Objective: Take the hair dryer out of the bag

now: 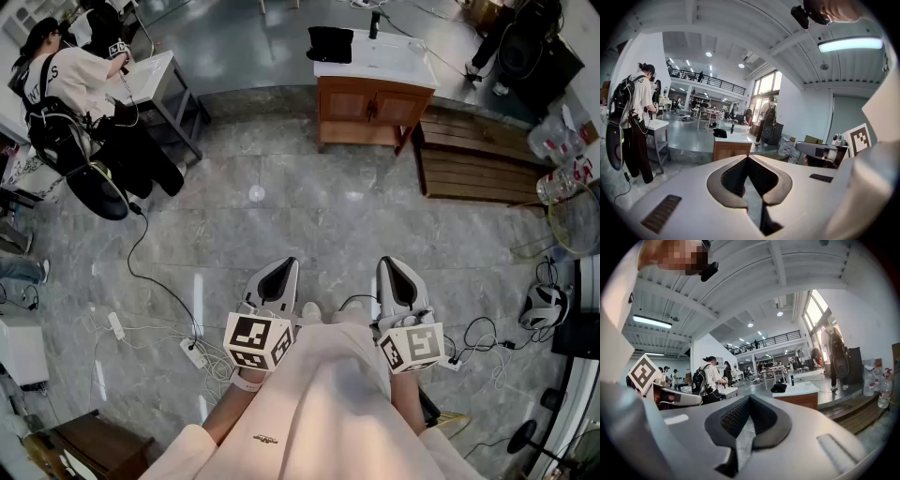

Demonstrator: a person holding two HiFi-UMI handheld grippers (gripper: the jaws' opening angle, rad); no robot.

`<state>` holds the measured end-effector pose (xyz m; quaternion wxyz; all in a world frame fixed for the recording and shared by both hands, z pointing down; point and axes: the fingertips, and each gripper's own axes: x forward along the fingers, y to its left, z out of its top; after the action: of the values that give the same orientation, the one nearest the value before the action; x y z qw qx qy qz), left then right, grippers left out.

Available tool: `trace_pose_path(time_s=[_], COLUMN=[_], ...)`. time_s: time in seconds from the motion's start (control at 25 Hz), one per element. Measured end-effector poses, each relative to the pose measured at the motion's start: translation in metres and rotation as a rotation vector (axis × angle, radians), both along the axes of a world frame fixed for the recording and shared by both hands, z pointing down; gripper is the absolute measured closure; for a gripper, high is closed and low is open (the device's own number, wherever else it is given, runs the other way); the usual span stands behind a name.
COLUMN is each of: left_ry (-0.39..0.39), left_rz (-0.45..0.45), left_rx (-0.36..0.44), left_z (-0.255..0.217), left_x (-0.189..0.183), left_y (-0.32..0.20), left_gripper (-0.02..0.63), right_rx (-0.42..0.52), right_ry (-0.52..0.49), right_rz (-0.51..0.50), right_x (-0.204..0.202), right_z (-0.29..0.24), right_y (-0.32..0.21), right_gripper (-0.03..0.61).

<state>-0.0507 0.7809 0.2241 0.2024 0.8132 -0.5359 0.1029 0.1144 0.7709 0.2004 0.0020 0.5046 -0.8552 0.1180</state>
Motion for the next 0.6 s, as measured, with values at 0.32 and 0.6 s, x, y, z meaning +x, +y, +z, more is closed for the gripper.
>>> trace_pose_path(time_s=[0.32,0.6], left_ry=[-0.024,-0.052], left_rz=[-0.024,-0.041], left_rx=[0.029,0.029], left_z=[-0.004,-0.013], left_x=[0.038,0.071], left_y=[-0.016,-0.028], left_gripper=[0.606,0.606], right_rx=[0.03,-0.01], right_ry=[0.009,-0.056], right_rz=[-0.043,-0.086], right_x=[0.032,0.056], right_z=[0.001,0.001], right_y=[-0.028,-0.047], right_gripper=[0.568,0.568])
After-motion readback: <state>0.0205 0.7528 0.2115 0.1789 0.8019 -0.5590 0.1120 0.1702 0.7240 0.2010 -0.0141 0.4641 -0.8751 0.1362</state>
